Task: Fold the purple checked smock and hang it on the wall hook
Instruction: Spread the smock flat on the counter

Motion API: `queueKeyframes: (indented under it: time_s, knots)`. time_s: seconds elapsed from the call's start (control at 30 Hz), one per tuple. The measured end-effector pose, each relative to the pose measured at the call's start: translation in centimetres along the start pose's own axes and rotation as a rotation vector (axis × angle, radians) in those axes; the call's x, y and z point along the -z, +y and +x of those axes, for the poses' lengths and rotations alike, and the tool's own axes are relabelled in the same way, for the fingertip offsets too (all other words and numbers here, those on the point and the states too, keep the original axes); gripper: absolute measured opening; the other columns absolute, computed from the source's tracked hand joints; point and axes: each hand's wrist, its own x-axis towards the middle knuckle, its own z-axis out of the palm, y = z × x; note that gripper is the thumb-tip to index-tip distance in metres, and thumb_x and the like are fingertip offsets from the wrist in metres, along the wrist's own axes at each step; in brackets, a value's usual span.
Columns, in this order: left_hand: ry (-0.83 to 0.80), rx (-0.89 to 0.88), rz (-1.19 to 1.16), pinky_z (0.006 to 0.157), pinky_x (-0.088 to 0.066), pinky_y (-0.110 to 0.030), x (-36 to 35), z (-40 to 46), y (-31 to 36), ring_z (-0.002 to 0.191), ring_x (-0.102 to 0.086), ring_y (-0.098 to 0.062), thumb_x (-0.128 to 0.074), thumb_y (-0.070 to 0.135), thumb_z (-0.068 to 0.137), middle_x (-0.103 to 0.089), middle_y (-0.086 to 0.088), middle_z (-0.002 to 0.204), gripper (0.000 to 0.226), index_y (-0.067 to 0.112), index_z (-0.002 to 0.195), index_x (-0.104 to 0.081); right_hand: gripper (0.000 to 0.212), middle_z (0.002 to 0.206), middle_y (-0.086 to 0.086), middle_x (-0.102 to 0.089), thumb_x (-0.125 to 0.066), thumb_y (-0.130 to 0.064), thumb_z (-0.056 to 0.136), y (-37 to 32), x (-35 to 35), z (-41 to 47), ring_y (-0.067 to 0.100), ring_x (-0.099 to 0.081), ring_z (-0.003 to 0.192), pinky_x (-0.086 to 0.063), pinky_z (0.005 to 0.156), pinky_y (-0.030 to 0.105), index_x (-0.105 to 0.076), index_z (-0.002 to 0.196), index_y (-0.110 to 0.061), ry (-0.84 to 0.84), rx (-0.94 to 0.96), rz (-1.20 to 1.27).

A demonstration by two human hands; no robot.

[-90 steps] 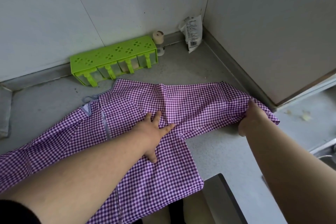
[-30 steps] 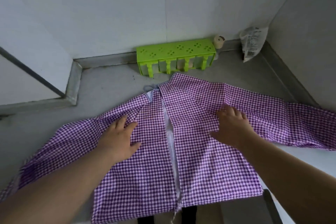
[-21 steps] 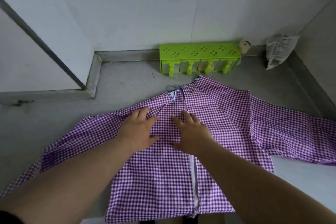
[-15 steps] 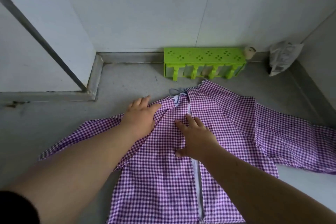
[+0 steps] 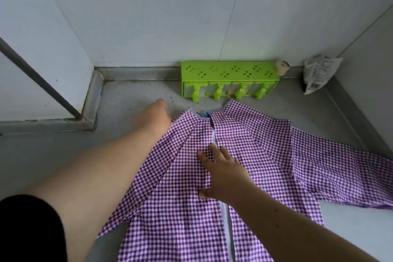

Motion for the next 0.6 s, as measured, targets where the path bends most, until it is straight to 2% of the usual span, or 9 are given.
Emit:
queueKeyframes:
  time_s: [0.03,0.07,0.1,0.17,0.2,0.27,0.33,0.43,0.6]
  knots:
    - [0.039,-0.003,0.012,0.086,-0.053,-0.043,0.1,0.2,-0.4,0.104,-0.065,-0.032,-0.058,0.031,0.101,-0.067,-0.009,0.122,0.025,0.021,0.123,-0.061,0.120,0.170,-0.001,0.024,-0.070,-0.074,0.077,0.0,0.0,0.0,0.030,0.015,0.158,-0.014,0.122,0.061,0.014,0.159,-0.046,-0.001,0.001,0.001]
    - [0.066,-0.112,0.083,0.092,-0.052,-0.045,0.0,0.1,-0.8,0.112,-0.062,-0.030,-0.060,0.038,0.100,-0.063,-0.008,0.126,0.031,0.022,0.126,-0.061,0.120,0.170,-0.001,0.024,-0.069,-0.075,0.077,0.0,0.0,0.0,0.030,0.015,0.158,-0.014,0.122,0.061,0.014,0.159,-0.046,-0.001,0.002,0.000]
    - [0.070,-0.330,0.176,0.097,-0.052,-0.046,-0.2,-0.4,-0.9,0.116,-0.058,-0.027,-0.058,0.043,0.099,-0.060,-0.005,0.127,0.034,0.024,0.128,-0.061,0.120,0.170,-0.001,0.024,-0.069,-0.075,0.077,0.0,0.0,0.0,0.030,0.015,0.158,-0.014,0.122,0.061,0.014,0.159,-0.046,-0.001,0.004,-0.002]
    - [-0.108,-0.787,0.278,0.105,-0.049,-0.045,-0.8,-2.2,-0.3,0.116,-0.053,-0.018,-0.052,0.043,0.099,-0.059,0.004,0.125,0.032,0.028,0.126,-0.063,0.120,0.170,0.000,0.023,-0.068,-0.075,0.077,0.0,-0.1,-0.1,0.030,0.014,0.158,-0.014,0.122,0.060,0.013,0.159,-0.044,0.007,0.005,-0.003]
    - [-0.213,-0.900,0.325,0.109,-0.047,-0.045,-1.2,-2.9,0.1,0.121,-0.053,-0.017,-0.050,0.041,0.099,-0.059,0.005,0.132,0.035,0.030,0.131,-0.062,0.120,0.170,0.000,0.023,-0.068,-0.075,0.077,0.0,0.0,-0.1,0.030,0.014,0.158,-0.014,0.122,0.060,0.012,0.160,-0.043,0.012,0.006,-0.006]
    - [-0.307,-0.796,0.270,0.122,-0.037,-0.047,-1.6,-3.5,0.7,0.144,-0.043,-0.020,-0.050,0.043,0.101,-0.044,0.003,0.161,0.053,0.029,0.152,-0.049,0.119,0.170,0.001,0.023,-0.068,-0.076,0.077,0.1,0.0,-0.2,0.030,0.014,0.158,-0.014,0.122,0.061,0.010,0.161,-0.042,0.008,0.012,-0.018]
    - [-0.301,-0.608,0.224,0.130,-0.024,-0.046,-1.7,-3.5,0.6,0.158,-0.024,-0.023,-0.048,0.051,0.103,-0.022,0.000,0.175,0.069,0.027,0.164,-0.030,0.119,0.170,0.001,0.024,-0.067,-0.077,0.077,0.1,0.0,-0.2,0.030,0.015,0.158,-0.014,0.123,0.061,0.012,0.160,-0.043,0.006,0.015,-0.024]
    - [-0.298,-0.569,0.252,0.132,-0.016,-0.046,-1.6,-3.9,-1.0,0.161,-0.016,-0.023,-0.044,0.060,0.103,-0.014,0.001,0.177,0.074,0.029,0.167,-0.024,0.118,0.169,0.001,0.026,-0.065,-0.077,0.078,0.5,0.2,-0.1,0.030,0.017,0.157,-0.011,0.123,0.061,0.013,0.160,-0.043,-0.006,0.013,-0.039]
    - [-0.291,-0.430,0.273,0.128,-0.019,-0.048,0.7,-8.8,-7.6,0.158,-0.020,-0.022,-0.049,0.065,0.099,-0.018,0.004,0.172,0.073,0.035,0.162,-0.027,0.120,0.170,0.004,0.023,-0.065,-0.077,0.078,0.8,0.7,0.1,0.032,0.013,0.158,-0.011,0.123,0.062,0.011,0.162,-0.039,-0.017,0.007,-0.073]
